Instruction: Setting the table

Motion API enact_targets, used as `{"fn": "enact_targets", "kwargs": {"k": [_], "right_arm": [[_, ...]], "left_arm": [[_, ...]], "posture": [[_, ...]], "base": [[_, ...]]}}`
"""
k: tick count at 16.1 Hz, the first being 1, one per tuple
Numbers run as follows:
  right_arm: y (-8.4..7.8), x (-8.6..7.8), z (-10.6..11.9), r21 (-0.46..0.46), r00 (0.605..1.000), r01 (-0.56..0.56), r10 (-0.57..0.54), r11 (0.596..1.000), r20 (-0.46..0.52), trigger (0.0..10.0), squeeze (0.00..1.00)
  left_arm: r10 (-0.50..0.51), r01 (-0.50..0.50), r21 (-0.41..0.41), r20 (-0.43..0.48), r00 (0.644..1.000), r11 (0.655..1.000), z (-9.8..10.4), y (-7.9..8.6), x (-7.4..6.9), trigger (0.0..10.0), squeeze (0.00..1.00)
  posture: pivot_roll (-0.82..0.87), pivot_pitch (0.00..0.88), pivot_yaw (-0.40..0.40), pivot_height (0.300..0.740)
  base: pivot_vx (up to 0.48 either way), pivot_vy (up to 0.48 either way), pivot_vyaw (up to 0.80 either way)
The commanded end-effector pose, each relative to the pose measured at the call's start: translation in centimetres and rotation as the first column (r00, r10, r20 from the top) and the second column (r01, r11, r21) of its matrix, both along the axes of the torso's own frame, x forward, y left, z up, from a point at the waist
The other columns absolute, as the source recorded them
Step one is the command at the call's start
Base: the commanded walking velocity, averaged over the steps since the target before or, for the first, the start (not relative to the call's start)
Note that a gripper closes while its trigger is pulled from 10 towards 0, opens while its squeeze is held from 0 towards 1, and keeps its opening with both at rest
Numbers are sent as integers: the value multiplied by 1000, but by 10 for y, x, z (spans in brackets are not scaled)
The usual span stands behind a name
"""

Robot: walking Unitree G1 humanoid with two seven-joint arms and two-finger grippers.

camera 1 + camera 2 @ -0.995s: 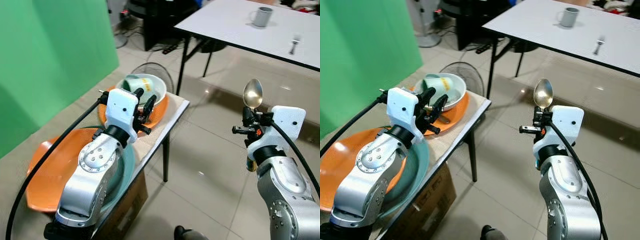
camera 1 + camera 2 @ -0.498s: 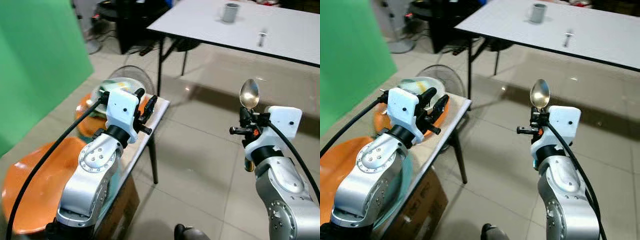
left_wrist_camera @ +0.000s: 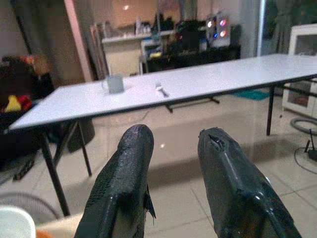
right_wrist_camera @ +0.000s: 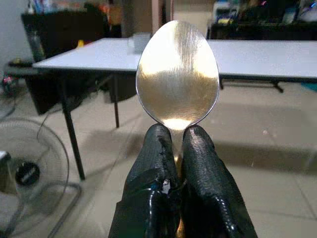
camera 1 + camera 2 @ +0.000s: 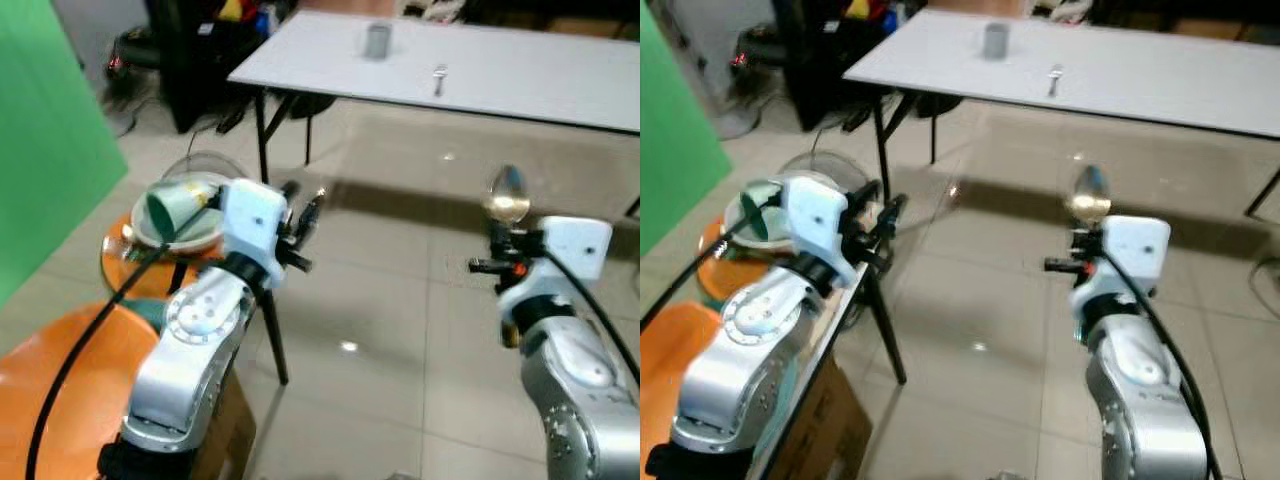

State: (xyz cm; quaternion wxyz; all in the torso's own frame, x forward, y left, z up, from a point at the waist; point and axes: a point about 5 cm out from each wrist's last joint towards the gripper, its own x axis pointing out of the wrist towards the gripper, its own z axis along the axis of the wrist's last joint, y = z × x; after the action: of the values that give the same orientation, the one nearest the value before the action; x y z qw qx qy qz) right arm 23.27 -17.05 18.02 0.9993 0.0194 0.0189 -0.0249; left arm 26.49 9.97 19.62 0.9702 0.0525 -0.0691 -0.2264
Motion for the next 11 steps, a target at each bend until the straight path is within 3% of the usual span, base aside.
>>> {"fn": "enact_targets", "kwargs": {"k": [1, 4, 11], "right_arm": [[7, 0, 5, 17, 999, -30, 30, 999, 28, 10000, 0], [7, 0, 5, 15, 999, -30, 30, 999, 30, 10000, 0], [7, 0, 7, 14, 998, -36, 35, 999, 44, 10000, 0]], "left_arm": [[24, -24, 10, 11, 1000, 1000, 2, 7, 0, 10000, 0], [24, -24, 12, 7, 1000, 1000, 1, 7, 1, 10000, 0], [21, -21, 9, 6, 1000, 1000, 1, 7, 1, 10000, 0]], "posture": [[66, 0, 43, 740], [66, 0, 43, 740], [65, 0, 46, 740]], "base": [[0, 0, -763], [251, 0, -760], [345, 0, 0]]}}
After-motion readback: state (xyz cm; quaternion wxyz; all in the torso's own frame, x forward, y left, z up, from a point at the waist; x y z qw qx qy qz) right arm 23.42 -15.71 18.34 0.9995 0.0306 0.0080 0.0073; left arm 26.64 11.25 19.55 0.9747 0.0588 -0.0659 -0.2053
